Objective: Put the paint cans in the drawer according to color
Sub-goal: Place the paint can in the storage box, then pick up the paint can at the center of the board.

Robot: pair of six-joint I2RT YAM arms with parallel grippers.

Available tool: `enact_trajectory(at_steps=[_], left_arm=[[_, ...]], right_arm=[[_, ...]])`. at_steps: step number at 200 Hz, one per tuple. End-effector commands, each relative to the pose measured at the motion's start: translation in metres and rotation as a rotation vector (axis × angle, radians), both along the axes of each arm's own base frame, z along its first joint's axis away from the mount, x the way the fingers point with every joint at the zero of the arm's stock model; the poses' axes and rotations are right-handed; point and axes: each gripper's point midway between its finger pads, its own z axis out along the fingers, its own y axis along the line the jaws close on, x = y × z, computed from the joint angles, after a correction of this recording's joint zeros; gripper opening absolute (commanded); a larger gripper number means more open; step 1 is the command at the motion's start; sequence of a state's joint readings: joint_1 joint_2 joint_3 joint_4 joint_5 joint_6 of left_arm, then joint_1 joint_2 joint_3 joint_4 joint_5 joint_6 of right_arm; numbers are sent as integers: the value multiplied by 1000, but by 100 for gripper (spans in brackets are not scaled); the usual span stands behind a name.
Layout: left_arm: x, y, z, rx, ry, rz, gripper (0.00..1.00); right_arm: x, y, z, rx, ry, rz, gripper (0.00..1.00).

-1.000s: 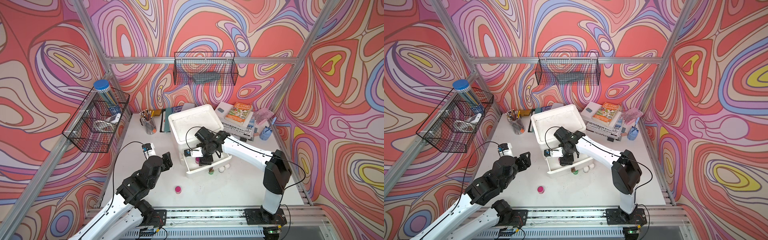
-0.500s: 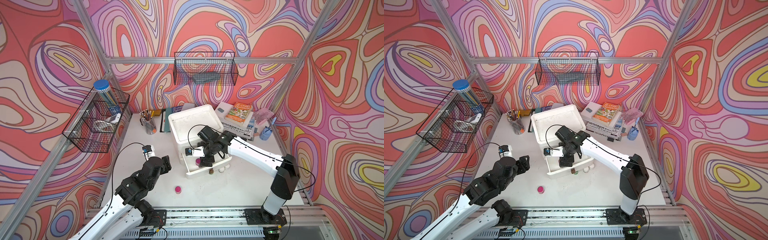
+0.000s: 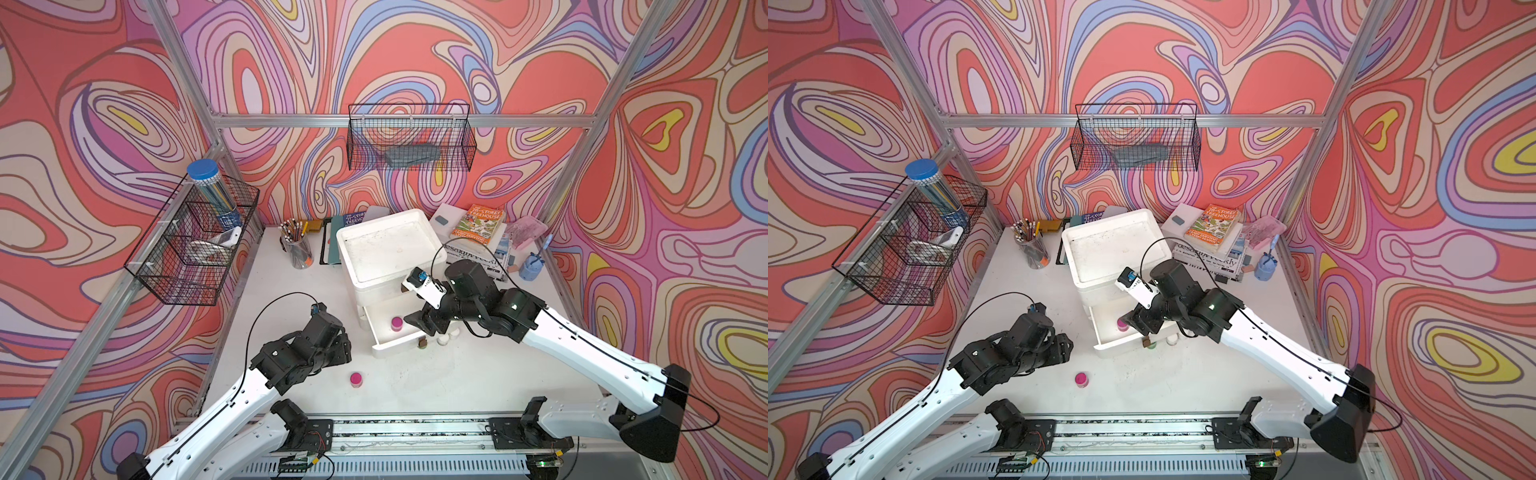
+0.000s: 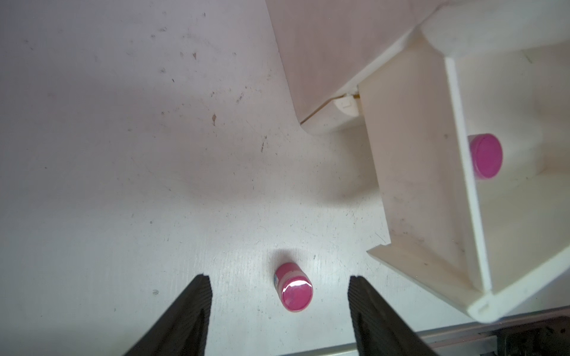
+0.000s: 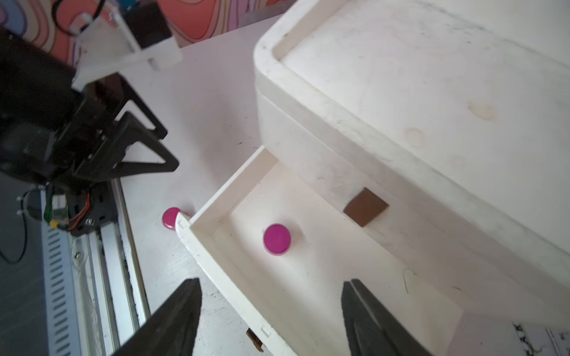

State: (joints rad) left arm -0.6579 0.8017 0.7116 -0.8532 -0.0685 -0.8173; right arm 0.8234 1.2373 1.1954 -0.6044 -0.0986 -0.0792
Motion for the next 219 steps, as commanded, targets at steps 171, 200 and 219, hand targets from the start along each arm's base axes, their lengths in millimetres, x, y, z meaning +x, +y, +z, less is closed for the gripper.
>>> enact_trajectory(at_steps=[171,200,219], left_arm=[[-36,-43,-87,151,264,-301,65],[-34,-46,-95,171,271,-331,58],[-33,-49,-98,183,271,-346,54]], right_arm=[[5,-154,-7,229,-4,-899,79],[6,-155,-6,224,-13,-900,77],[6,-157,-4,223,-22,-907,76]])
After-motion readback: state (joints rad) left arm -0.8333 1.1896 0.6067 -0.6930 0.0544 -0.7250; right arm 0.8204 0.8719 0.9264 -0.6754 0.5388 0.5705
